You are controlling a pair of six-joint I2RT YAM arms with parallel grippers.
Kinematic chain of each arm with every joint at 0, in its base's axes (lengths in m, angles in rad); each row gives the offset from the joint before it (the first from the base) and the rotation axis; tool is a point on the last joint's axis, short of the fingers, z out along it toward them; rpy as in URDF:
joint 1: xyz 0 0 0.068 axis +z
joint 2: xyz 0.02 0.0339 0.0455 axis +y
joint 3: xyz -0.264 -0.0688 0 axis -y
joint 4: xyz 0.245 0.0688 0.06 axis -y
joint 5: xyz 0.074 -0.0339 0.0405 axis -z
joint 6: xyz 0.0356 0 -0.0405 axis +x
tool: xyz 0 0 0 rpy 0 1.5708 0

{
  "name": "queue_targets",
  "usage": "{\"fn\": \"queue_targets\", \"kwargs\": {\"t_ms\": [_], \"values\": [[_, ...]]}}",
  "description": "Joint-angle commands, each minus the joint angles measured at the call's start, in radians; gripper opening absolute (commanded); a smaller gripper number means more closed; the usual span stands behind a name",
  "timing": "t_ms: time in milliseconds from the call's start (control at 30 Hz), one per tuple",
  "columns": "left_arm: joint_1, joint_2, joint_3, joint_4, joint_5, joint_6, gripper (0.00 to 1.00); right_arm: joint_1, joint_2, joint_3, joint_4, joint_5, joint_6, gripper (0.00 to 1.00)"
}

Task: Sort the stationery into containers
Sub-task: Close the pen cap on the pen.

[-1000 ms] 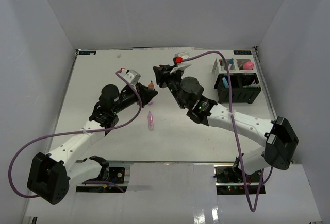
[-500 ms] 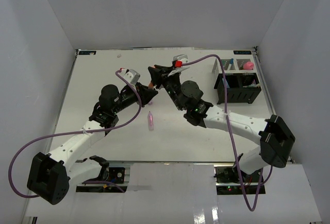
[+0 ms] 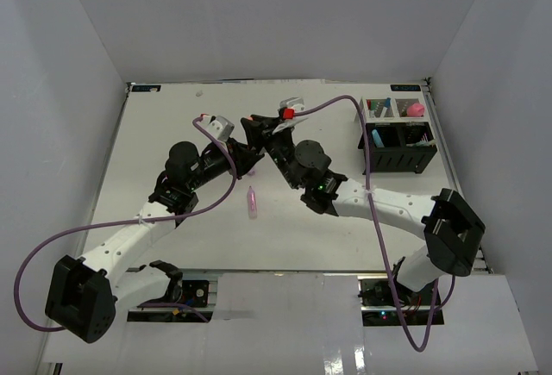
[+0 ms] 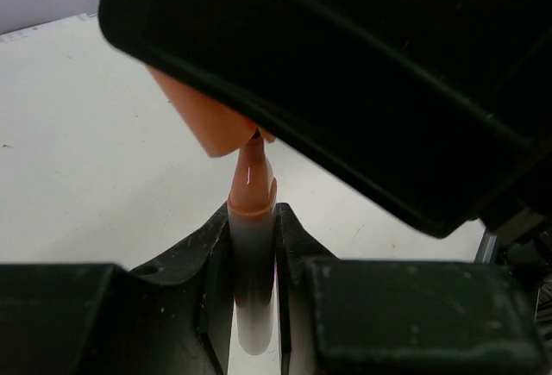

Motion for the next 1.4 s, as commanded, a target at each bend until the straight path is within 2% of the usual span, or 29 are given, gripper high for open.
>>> {"fn": "queue_targets", "kwargs": {"t_ms": [0, 967, 1367], "values": [[-0.004, -0.033, -0.001, 0.014, -0.010, -0.003, 0.19, 0.013, 0.016, 0.001, 0.081, 0.039, -0.030, 0.08], [-0.004, -0.056, -0.012, 0.008, -0.090, -0.046, 0.16, 0.059, 0.019, -0.100, 0.198, 0.111, -0.063, 0.08], [-0.001, -0.071, -0.018, 0.016, -0.091, -0.055, 0.16, 0.111, 0.044, -0.218, 0.449, 0.097, -0.117, 0.08]]}}
